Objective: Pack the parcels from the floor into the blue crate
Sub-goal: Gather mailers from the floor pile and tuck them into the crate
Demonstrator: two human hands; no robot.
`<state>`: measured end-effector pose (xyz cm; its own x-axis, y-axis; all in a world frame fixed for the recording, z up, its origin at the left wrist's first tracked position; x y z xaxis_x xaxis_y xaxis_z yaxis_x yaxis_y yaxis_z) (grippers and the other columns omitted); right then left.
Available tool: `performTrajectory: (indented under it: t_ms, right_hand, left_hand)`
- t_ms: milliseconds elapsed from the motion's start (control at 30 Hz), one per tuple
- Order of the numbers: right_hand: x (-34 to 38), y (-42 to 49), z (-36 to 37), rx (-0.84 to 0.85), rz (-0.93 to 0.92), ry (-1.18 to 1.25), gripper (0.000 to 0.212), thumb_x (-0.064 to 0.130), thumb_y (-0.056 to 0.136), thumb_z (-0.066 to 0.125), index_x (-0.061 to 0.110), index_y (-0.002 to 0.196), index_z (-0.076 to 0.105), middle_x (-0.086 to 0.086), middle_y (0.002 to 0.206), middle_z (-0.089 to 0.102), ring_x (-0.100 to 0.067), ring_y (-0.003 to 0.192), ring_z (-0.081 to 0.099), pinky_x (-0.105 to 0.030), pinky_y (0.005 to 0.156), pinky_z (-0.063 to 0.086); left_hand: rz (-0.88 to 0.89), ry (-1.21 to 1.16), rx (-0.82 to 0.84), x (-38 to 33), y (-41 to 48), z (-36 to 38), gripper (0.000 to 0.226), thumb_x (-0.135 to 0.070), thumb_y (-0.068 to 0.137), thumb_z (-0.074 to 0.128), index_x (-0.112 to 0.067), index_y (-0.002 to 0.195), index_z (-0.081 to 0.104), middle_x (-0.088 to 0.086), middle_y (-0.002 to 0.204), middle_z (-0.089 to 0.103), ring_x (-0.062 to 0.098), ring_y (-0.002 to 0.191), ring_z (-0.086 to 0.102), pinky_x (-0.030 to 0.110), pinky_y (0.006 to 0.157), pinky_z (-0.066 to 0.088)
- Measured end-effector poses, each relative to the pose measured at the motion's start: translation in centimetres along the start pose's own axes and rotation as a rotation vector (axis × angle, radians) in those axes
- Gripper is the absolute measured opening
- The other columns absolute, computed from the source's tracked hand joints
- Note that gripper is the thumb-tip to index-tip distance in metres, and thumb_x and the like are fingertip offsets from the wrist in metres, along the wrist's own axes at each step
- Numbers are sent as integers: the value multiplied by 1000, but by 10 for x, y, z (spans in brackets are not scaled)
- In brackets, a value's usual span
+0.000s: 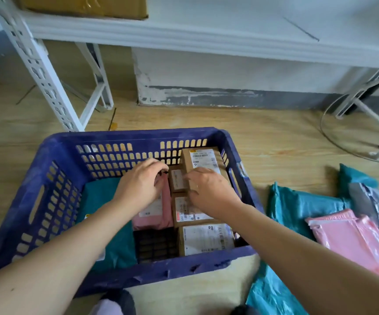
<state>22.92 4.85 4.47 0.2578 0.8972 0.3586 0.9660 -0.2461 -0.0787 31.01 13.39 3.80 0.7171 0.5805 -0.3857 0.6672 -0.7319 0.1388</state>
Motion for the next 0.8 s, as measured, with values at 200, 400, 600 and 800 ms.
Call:
performTrajectory:
  t_ms: [200,400,600,800]
  right_hand:
    - [-56,-57,-56,-101,124,9,36,11,85,52,19,119,60,3,131,55,-19,118,51,-30,90,43]
    - [-128,-133,-98,-188,308,33,34,7,79,55,18,109,67,-1,119,63,-23,113,56,-31,94,42]
    - [-183,-204,-117,-267,466,56,31,10,81,57,19,109,68,1,120,63,-21,113,56,-25,94,38]
    - [-243,-249,-102,-247,603,41,33,12,84,53,23,112,67,5,122,61,-14,115,53,-20,86,36]
  left_hand:
    - [144,-3,201,-89,4,-3,37,-16,90,54,-26,126,53,-9,129,50,6,91,56,18,66,43]
    - [296,80,397,-185,-2,10,45,-19,90,50,-30,133,44,-7,136,45,14,108,52,31,83,46]
    - [399,96,440,-266,-6,37,45,-25,90,51,-29,134,43,-4,132,46,16,102,52,34,84,47]
    - [474,29,475,-333,-16,92,46,-23,90,51,-25,135,43,-2,138,41,20,126,42,33,96,39]
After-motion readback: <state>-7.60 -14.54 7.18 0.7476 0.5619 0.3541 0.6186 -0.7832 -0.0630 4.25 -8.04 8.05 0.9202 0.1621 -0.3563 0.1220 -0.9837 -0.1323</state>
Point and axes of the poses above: each hand's wrist, its own y-axis towards the middle knuckle, its own z-axis out of the palm, x = y × z, the point moved 10 cm from there along y, towards the middle knuckle
